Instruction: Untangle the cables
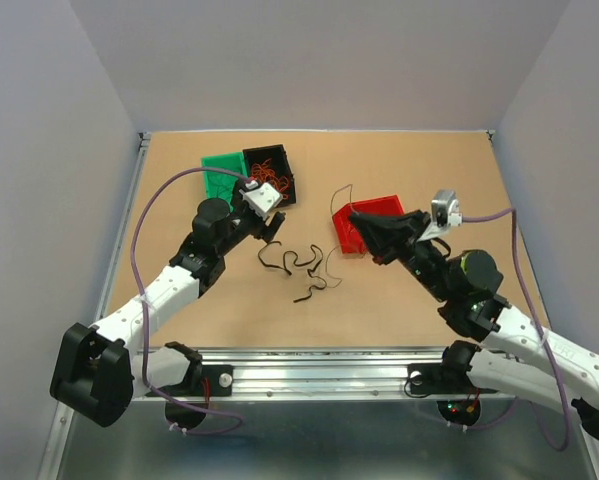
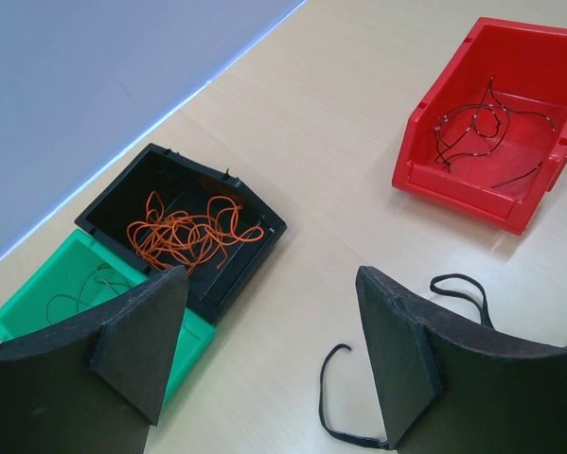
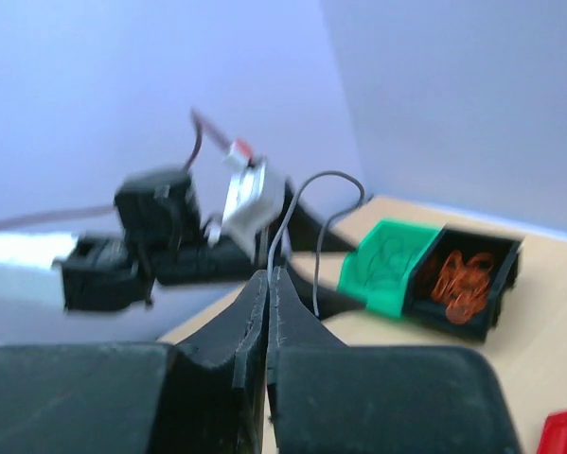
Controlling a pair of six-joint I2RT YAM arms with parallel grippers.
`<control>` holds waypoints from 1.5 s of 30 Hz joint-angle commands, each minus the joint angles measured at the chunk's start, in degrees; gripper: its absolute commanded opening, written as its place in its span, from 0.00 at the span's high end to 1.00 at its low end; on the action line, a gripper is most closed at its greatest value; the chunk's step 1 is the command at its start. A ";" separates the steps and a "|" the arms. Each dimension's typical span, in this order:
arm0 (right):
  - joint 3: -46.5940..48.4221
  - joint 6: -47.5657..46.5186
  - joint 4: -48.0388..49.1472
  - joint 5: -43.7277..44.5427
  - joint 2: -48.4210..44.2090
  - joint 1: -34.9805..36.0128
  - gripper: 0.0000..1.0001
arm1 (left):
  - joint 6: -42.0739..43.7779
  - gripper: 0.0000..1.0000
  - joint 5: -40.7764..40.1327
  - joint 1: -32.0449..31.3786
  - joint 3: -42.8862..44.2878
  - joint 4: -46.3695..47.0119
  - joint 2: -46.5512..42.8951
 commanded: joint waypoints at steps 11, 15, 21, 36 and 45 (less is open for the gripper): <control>29.45 -14.39 -11.21 28.25 15.59 0.35 0.99 | 2.13 0.18 4.09 -0.22 -1.43 3.57 -1.71; 30.78 -15.46 -11.21 29.05 18.66 -0.35 0.99 | 2.22 0.17 4.44 -0.22 -1.43 3.57 -1.71; 32.27 -16.87 -11.30 30.11 22.35 -3.69 0.99 | 2.13 0.18 4.35 -0.22 -1.34 3.57 -1.62; 24.37 -3.51 -12.00 19.13 27.37 -21.96 0.99 | 2.13 0.18 3.56 -0.13 -0.99 3.57 -0.66; 16.64 -1.05 -10.68 14.92 29.56 -23.03 0.99 | 2.22 0.18 3.82 -0.22 -0.90 3.48 -0.39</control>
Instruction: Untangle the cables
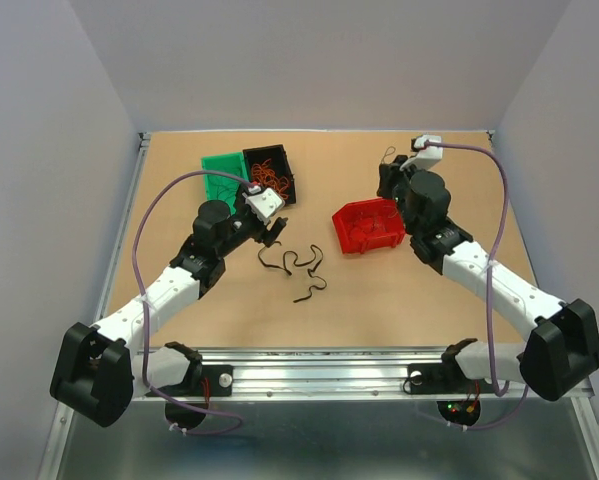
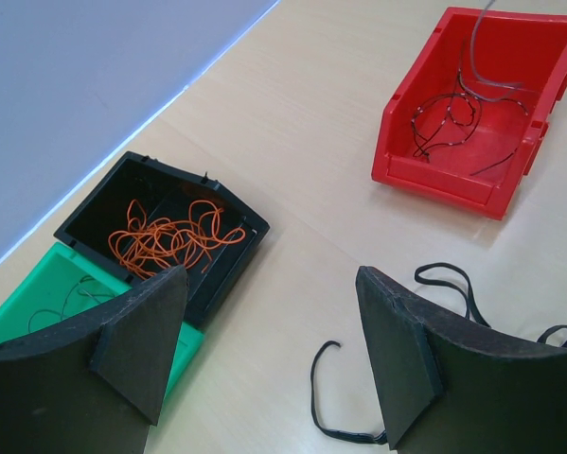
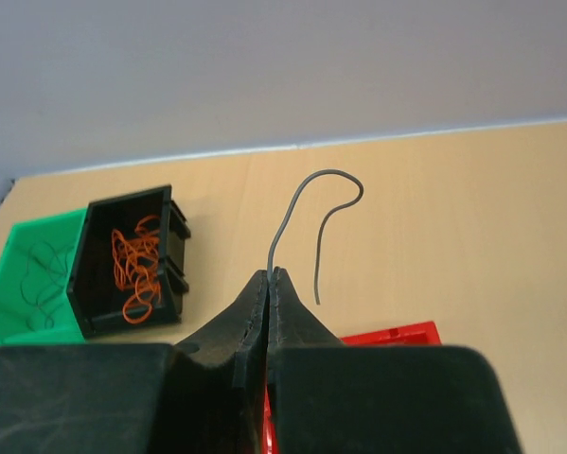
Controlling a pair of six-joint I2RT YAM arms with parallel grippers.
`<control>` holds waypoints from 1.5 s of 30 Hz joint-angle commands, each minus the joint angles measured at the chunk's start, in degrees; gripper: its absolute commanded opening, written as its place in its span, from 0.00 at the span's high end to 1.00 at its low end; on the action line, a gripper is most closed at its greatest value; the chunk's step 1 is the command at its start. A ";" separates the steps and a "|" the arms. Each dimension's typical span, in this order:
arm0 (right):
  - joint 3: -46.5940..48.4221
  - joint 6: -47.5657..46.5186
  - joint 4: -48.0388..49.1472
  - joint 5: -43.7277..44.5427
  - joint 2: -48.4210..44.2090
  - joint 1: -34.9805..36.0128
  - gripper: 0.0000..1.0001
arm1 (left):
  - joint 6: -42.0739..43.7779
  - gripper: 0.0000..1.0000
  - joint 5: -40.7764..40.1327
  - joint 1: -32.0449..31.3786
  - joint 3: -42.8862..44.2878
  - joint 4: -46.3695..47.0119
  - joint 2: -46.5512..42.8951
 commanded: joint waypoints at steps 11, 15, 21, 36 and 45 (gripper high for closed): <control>-7.74 -0.44 -7.13 -10.48 4.63 -0.34 0.99 | 0.75 0.18 0.96 -0.13 0.48 2.78 0.73; -5.38 -1.24 -12.94 -12.59 7.52 -0.43 0.99 | 0.84 0.17 1.14 -0.13 0.65 2.61 0.99; 3.04 -2.38 -21.29 -16.98 14.64 -0.43 0.99 | 0.93 0.18 1.14 -0.22 0.83 2.34 1.17; 30.84 -6.68 -46.96 -9.87 37.14 -0.43 0.99 | 1.02 0.18 0.79 -0.13 1.44 1.81 2.05; 30.49 -8.36 -47.93 -9.08 43.56 -0.43 0.99 | 1.02 0.18 0.96 -0.22 1.53 1.73 2.22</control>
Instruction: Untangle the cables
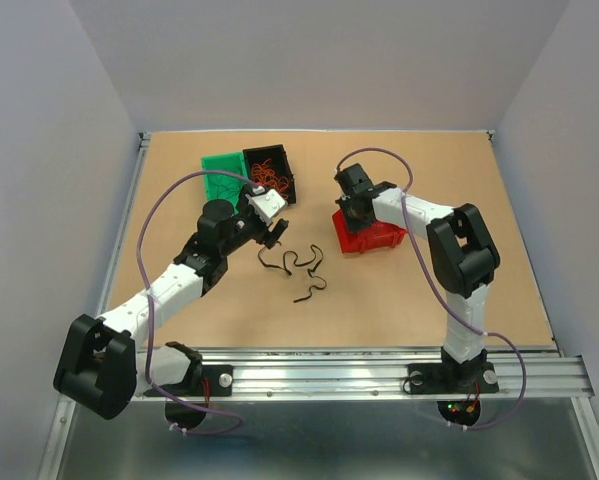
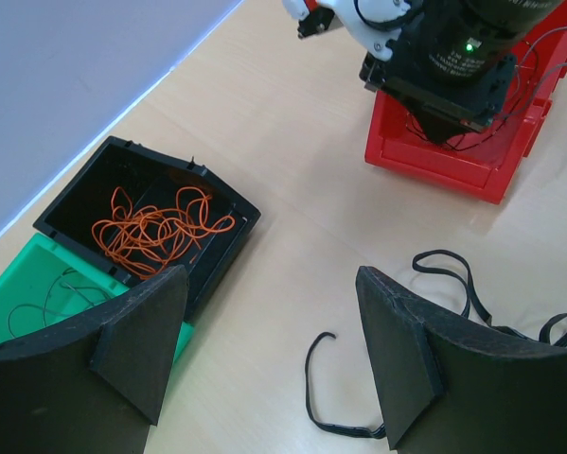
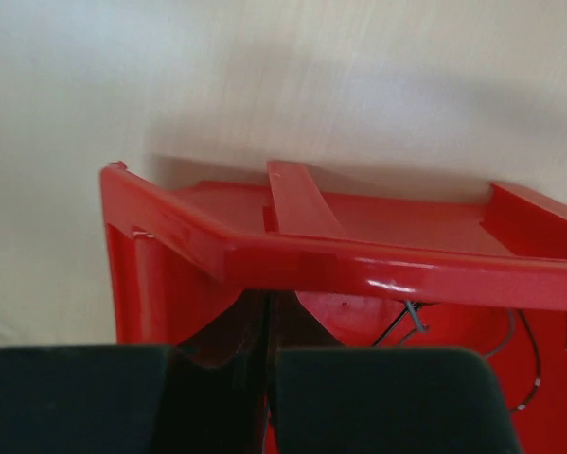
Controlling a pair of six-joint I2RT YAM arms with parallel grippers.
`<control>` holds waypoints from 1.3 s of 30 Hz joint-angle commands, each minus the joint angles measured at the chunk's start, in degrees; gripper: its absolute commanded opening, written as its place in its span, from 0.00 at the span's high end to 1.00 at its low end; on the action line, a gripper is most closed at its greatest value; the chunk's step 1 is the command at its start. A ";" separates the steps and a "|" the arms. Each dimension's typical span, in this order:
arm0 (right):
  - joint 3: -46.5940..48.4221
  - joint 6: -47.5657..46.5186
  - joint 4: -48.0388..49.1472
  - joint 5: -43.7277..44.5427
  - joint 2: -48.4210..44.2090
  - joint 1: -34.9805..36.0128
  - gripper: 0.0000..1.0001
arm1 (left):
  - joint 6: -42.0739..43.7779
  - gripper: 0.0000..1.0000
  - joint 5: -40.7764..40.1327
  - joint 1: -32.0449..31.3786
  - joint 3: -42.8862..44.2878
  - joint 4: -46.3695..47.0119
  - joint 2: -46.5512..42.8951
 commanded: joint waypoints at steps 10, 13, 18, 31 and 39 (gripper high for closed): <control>4.40 0.20 -1.92 1.55 -0.46 -0.43 0.76 | 0.67 0.18 0.70 -0.22 1.53 1.81 -0.12; 4.40 0.64 -1.92 0.76 -5.30 -0.43 0.66 | 0.67 0.18 0.70 -0.13 1.44 1.73 -0.38; 1.60 2.66 -1.83 0.93 -11.99 -0.34 0.53 | 0.75 0.18 0.70 -0.13 1.35 1.81 -0.82; -13.06 8.89 -2.01 6.02 -27.70 2.12 0.42 | 0.75 0.18 0.87 -0.13 1.35 1.81 -0.56; -27.75 18.91 5.09 10.95 -40.63 2.65 0.42 | 0.75 0.17 0.87 -0.13 1.35 1.73 -0.73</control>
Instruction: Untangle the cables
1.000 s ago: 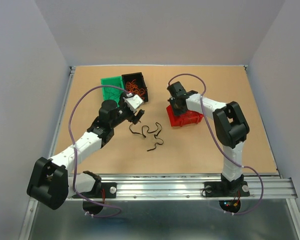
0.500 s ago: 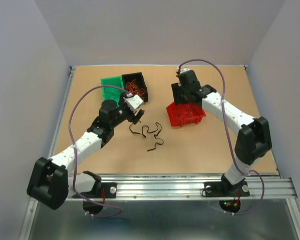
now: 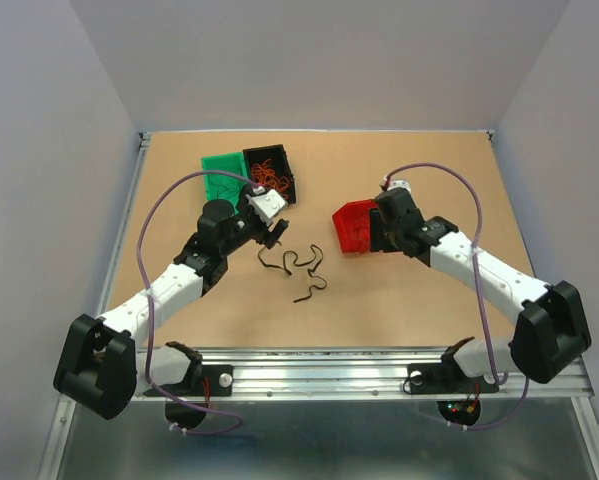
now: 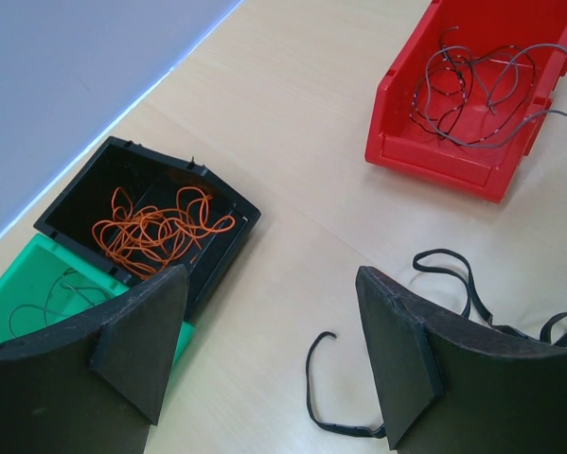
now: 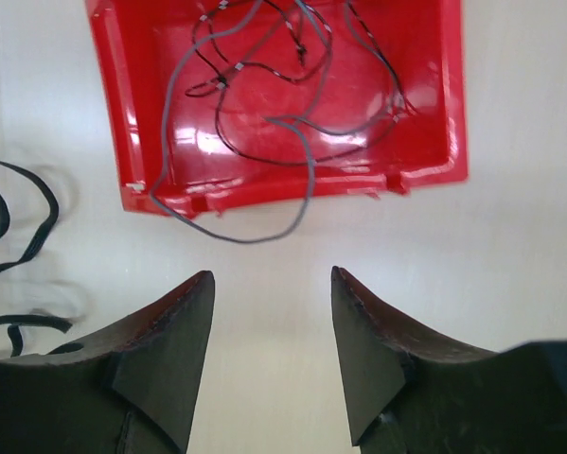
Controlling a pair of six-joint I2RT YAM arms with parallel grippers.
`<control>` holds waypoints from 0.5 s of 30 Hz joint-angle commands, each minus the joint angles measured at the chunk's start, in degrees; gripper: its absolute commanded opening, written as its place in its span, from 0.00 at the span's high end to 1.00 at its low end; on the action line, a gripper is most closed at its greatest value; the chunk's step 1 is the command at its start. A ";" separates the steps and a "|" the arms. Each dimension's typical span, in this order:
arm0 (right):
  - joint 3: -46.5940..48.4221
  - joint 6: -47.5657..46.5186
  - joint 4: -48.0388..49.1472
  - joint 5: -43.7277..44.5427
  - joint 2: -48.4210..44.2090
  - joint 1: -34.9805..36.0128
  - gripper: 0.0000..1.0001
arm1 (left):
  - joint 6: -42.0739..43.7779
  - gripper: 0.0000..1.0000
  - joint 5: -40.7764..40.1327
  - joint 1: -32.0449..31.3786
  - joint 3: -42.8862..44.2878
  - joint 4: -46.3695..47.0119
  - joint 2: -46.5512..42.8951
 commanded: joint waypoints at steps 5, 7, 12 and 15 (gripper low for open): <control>-19.87 10.54 22.20 2.60 -15.81 0.20 0.43 | 0.60 0.18 0.90 -0.13 1.44 1.77 -0.56; -25.22 12.39 26.44 2.24 -18.90 0.11 0.43 | 0.51 0.18 0.90 -0.13 1.44 1.68 -0.29; -31.66 14.06 40.15 1.01 -20.49 0.02 0.47 | 0.51 0.18 0.90 -0.13 1.53 1.77 -0.21; -35.26 14.24 48.32 0.14 -21.54 -0.06 0.48 | 0.51 0.18 0.90 -0.13 1.44 1.77 -0.55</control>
